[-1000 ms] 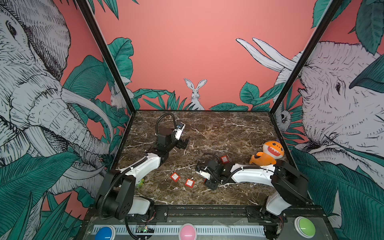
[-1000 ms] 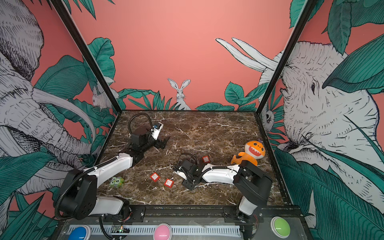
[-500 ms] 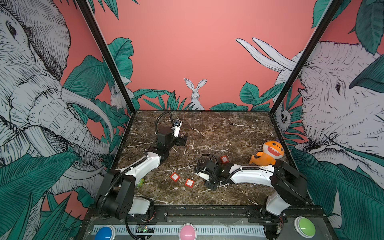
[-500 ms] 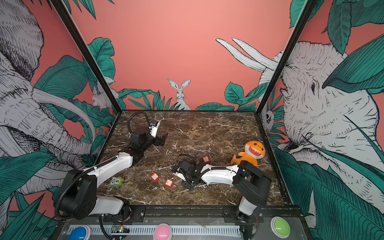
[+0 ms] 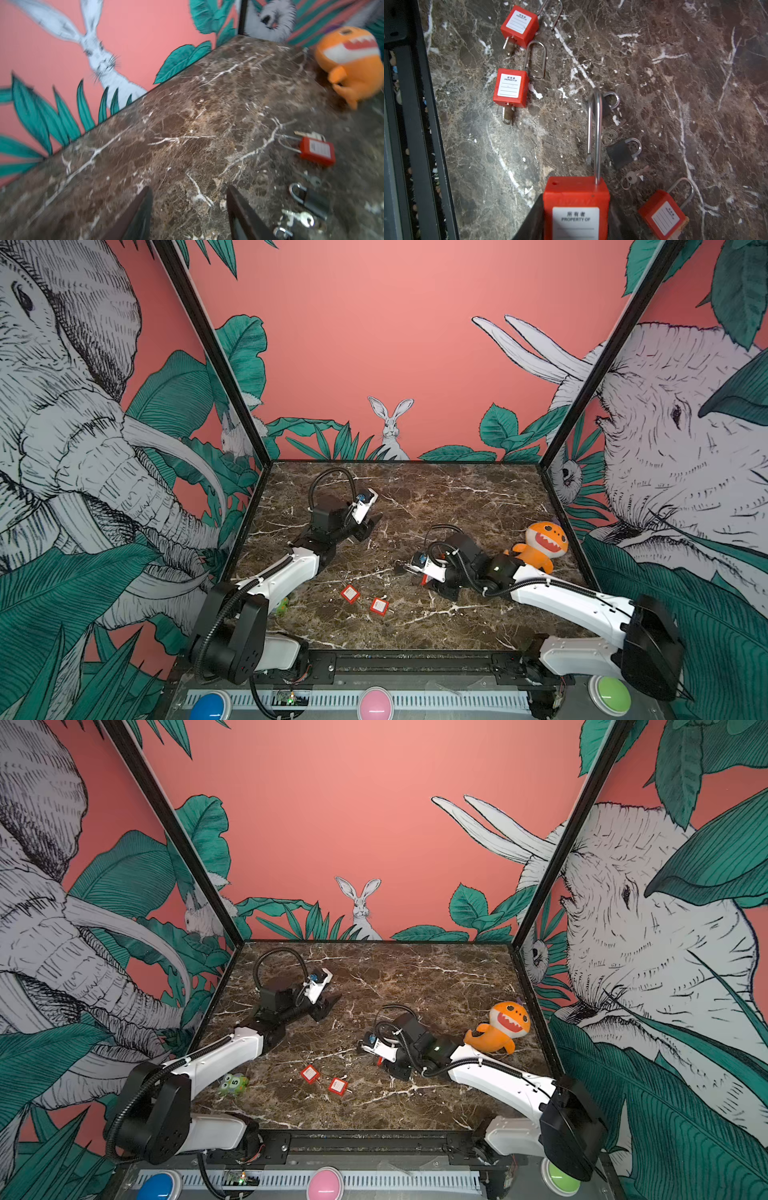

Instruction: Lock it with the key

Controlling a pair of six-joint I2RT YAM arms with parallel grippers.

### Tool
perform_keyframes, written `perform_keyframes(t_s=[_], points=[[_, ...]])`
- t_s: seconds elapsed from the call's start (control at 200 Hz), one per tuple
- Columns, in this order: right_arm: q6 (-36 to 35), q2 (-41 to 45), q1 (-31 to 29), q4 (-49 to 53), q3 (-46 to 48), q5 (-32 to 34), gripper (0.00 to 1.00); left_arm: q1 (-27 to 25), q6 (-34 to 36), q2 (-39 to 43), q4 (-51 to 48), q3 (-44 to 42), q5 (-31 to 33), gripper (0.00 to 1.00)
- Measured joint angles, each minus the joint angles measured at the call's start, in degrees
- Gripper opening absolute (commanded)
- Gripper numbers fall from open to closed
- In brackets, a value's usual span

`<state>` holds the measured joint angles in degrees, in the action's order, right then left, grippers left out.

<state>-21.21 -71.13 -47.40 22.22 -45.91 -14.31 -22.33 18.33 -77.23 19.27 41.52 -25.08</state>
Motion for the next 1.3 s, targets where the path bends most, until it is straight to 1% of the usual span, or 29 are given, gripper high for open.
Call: perform_keyframes(t_s=[0.11, 0.175, 0.28, 0.4, 0.505, 0.62, 0.775, 0.95, 1.081, 1.301], points=[[-4.7, 0.7, 3.8, 2.9, -0.5, -3.0, 0.25, -0.1, 8.9, 0.3, -3.5, 0.5, -11.9, 0.39], [-7.2, 0.7, 5.4, 4.5, -1.1, -4.0, 0.25, -0.5, 13.2, 0.3, -6.0, 1.3, -17.7, 0.4], [-10.2, 1.6, 7.5, 5.9, -1.4, -4.9, 0.25, -2.0, 19.2, 0.1, -11.3, 4.0, -24.2, 0.42], [-12.5, 3.0, 9.0, 6.4, -1.4, -5.7, 0.25, -4.8, 25.2, -0.7, -18.2, 8.2, -28.1, 0.44], [-13.8, 3.3, 9.7, 6.3, -1.4, -6.2, 0.24, -7.3, 27.9, -1.8, -21.4, 9.9, -29.8, 0.45], [-15.1, 3.2, 10.1, 6.0, -1.5, -6.4, 0.24, -9.3, 28.5, -3.8, -23.1, 10.1, -30.3, 0.45], [-16.5, 2.3, 10.3, 5.6, -2.9, -7.0, 0.24, -10.6, 28.1, -6.5, -23.3, 10.1, -29.7, 0.45], [-17.2, 2.2, 10.3, 5.0, -3.4, -7.8, 0.24, -11.3, 24.8, -8.3, -20.3, 10.1, -26.9, 0.44], [-17.8, 2.1, 10.3, 4.9, -3.5, -7.8, 0.24, -11.8, 23.2, -9.1, -18.6, 10.1, -26.0, 0.41], [-17.8, 2.0, 10.3, 3.9, -3.5, -7.3, 0.24, -12.3, 22.8, -9.4, -18.0, 10.1, -25.6, 0.31]])
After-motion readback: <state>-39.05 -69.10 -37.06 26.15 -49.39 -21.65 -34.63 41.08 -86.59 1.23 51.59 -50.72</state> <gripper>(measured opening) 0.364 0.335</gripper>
